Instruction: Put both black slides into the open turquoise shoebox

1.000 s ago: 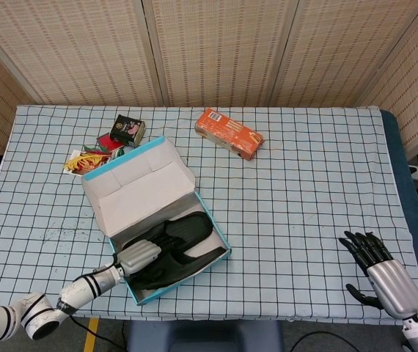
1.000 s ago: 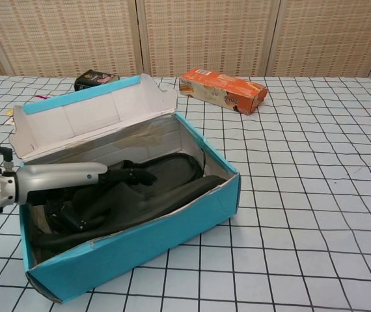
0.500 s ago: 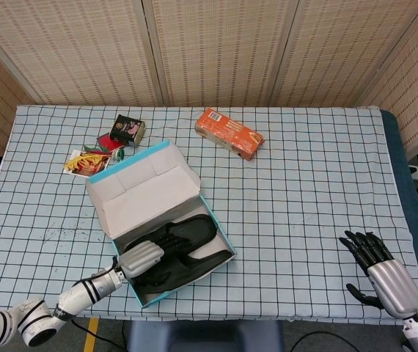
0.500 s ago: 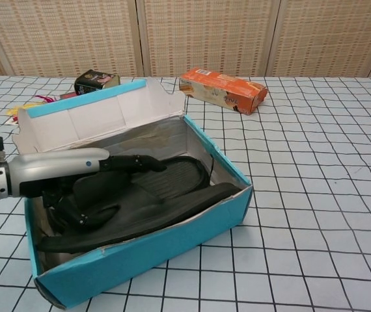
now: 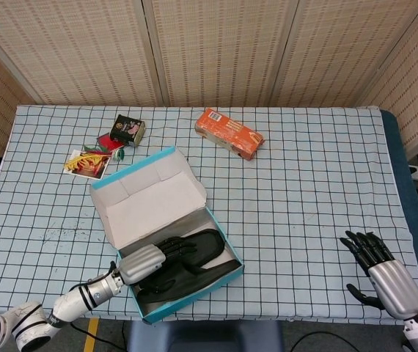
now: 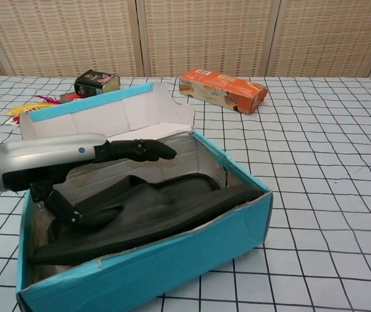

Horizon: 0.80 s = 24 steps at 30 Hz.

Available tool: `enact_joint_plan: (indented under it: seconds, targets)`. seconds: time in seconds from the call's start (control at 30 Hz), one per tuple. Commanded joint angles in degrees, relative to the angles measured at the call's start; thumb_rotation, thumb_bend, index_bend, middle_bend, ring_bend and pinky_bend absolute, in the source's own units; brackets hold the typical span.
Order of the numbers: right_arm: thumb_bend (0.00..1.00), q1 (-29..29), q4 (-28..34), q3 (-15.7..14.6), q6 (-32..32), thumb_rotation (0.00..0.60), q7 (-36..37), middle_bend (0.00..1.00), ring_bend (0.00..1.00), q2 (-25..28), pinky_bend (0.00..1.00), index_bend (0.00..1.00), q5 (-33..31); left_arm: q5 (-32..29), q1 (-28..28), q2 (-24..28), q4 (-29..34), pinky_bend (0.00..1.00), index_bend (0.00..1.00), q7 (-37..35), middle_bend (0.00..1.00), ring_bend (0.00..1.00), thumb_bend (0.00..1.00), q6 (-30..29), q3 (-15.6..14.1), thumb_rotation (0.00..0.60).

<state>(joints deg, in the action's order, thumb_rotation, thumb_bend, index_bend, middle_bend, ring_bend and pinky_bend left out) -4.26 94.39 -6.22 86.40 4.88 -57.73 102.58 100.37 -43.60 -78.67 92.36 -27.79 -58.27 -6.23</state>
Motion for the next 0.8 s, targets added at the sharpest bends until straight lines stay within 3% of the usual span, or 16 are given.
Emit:
enact_joint_plan:
  seconds: [0.03, 0.47, 0.63, 0.8]
  targets:
    - [0.17, 0.0, 0.0, 0.0, 0.0, 0.600, 0.1, 0.00, 0.00, 0.0, 0.00, 0.00, 0.0, -0.3, -0.3, -0.7, -0.5, 0.04, 0.00, 0.9, 0.00, 0.00, 0.45, 1.8, -1.0, 0.600]
    - [0.17, -0.6, -0.8, 0.5, -0.5, 0.600, -2.1, 0.00, 0.00, -1.7, 0.00, 0.00, 0.9, -2.0, 0.1, -3.2, -3.3, 0.04, 0.00, 3.7, 0.00, 0.00, 0.45, 2.4, -0.9, 0.600]
    - [0.17, -4.9, 0.3, -0.3, -5.1, 0.600, -3.8, 0.00, 0.00, -4.2, 0.00, 0.00, 6.9, -2.2, 0.1, -2.2, -2.0, 0.04, 0.00, 4.9, 0.00, 0.00, 0.45, 1.8, -0.5, 0.600]
    - [0.17, -9.9, 3.9, 0.7, -11.4, 0.600, -11.5, 0.00, 0.00, -7.1, 0.00, 0.00, 11.9, -2.4, 0.1, -2.2, -0.8, 0.04, 0.00, 6.5, 0.00, 0.00, 0.45, 1.8, -0.2, 0.600]
